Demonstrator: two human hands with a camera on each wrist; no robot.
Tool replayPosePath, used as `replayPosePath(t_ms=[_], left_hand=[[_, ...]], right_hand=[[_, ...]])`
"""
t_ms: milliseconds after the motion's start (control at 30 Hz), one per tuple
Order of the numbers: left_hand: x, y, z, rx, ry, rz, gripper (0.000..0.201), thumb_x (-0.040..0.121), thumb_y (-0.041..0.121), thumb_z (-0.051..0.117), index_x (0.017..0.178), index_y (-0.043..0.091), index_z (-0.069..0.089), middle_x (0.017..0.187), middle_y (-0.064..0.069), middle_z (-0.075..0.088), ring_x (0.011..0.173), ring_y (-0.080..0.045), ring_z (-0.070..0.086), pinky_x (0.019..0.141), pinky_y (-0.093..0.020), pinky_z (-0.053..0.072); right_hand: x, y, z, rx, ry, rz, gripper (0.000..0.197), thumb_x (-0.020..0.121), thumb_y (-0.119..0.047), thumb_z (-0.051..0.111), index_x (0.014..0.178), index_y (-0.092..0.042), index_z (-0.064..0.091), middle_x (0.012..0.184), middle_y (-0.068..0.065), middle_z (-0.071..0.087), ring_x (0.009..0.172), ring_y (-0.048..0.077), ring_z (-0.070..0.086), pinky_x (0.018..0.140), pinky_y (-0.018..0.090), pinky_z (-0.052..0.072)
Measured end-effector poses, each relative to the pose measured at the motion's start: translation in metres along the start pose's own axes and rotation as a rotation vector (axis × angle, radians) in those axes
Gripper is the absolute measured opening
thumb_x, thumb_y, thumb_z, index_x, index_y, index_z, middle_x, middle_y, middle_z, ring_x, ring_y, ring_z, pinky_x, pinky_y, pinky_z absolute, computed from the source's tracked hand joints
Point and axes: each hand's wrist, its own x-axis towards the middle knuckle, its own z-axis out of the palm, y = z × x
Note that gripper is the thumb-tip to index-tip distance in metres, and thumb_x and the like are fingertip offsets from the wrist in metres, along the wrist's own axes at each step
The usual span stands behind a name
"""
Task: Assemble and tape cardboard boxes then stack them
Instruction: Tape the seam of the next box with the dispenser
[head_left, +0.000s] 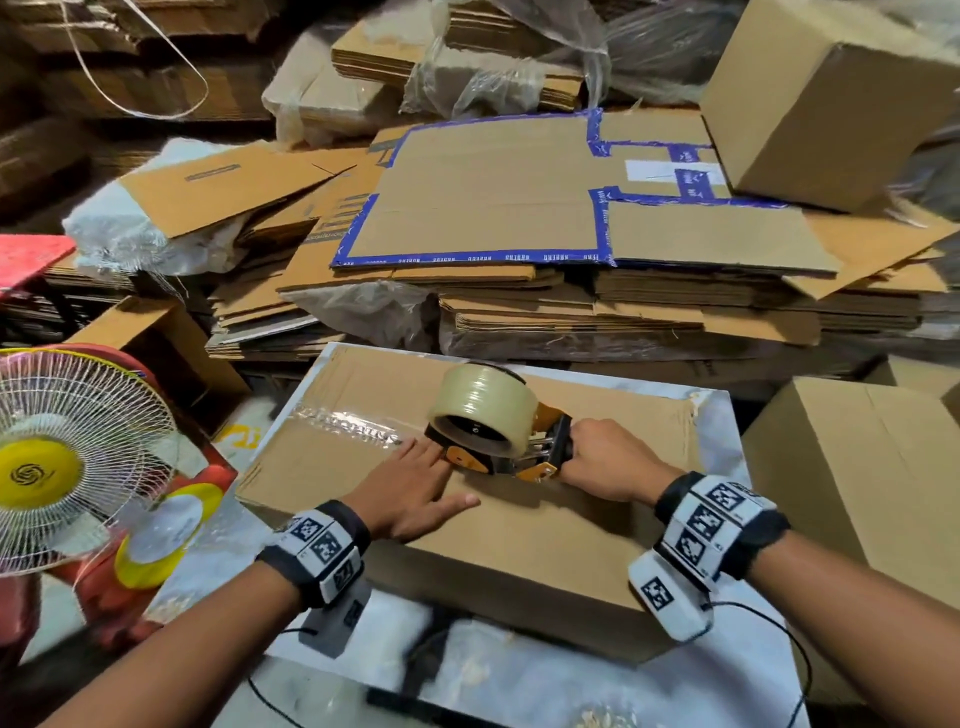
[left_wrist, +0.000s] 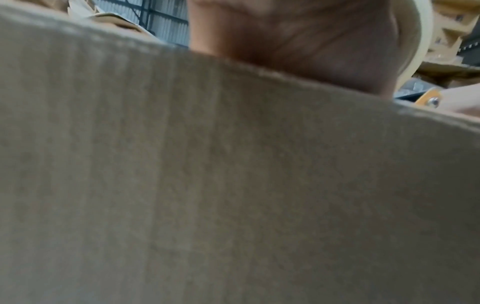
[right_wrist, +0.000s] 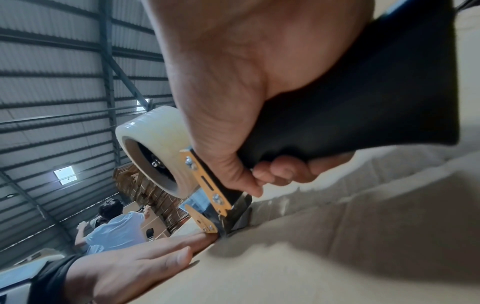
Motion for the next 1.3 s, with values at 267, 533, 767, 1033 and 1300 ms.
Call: replayPosePath(t_ms=[267,533,767,1033,1300], left_hand=[[-0.005,0.012,-0.015,0.01,-0.172,-0.118,0.101,0.085,0.082,0.001,0.161,0.016,-0.007,0.166,-0.002,-0.019,0.154,-0.016,-0.015,0.126,-0.039,-0.003],[-0.003,0.035,-0.019,0.005,-0.122,-0.103,0.115,0.073,0.088,-0.017,0.16,0.013,-0.01,0.164,-0.003,-0.021,0.152,-0.016,-0.019,0.122,-0.034,-0.01],[0.022,0.102,-0.016,-0.066,-0.057,0.065,0.097,0.093,0.078,0.01,0.161,0.009,0.012,0.169,-0.009,0.001,0.156,-0.022,-0.008,0.127,-0.042,-0.004],[0.04,0.129,-0.013,-0.053,-0.044,0.11,0.079,0.095,0.076,0.018,0.127,0.012,0.053,0.134,-0.008,0.049,0.13,-0.026,0.036,0.12,-0.045,0.02],[0.041,0.128,-0.013,-0.039,-0.162,0.053,0.092,0.096,0.075,0.014,0.162,0.012,-0.003,0.168,-0.004,-0.012,0.155,-0.017,-0.013,0.127,-0.042,-0.002]], right_hand=[[-0.037,0.057,-0.03,-0.042,-0.019,0.072,0.029,0.081,-0.027,0.071,0.062,-0.019,0.051,0.062,0.0,0.055,0.059,0.018,0.052,0.052,0.031,0.036],[-0.062,0.12,-0.018,0.031,0.098,0.081,0.031,0.077,-0.024,0.071,0.059,-0.014,0.047,0.058,0.008,0.058,0.062,0.033,0.06,0.051,0.035,0.033],[-0.057,0.128,-0.013,-0.001,0.144,0.091,0.03,0.078,-0.019,0.068,0.061,-0.014,0.045,0.059,0.007,0.053,0.056,0.024,0.05,0.05,0.035,0.031],[-0.062,0.124,-0.02,-0.04,0.078,0.073,0.032,0.082,-0.028,0.071,0.064,-0.017,0.046,0.063,0.003,0.053,0.056,0.019,0.048,0.05,0.032,0.032],[-0.091,0.146,-0.052,-0.062,0.083,0.102,0.04,0.08,-0.042,0.072,0.064,-0.017,0.045,0.062,0.001,0.054,0.058,0.022,0.05,0.053,0.034,0.034]])
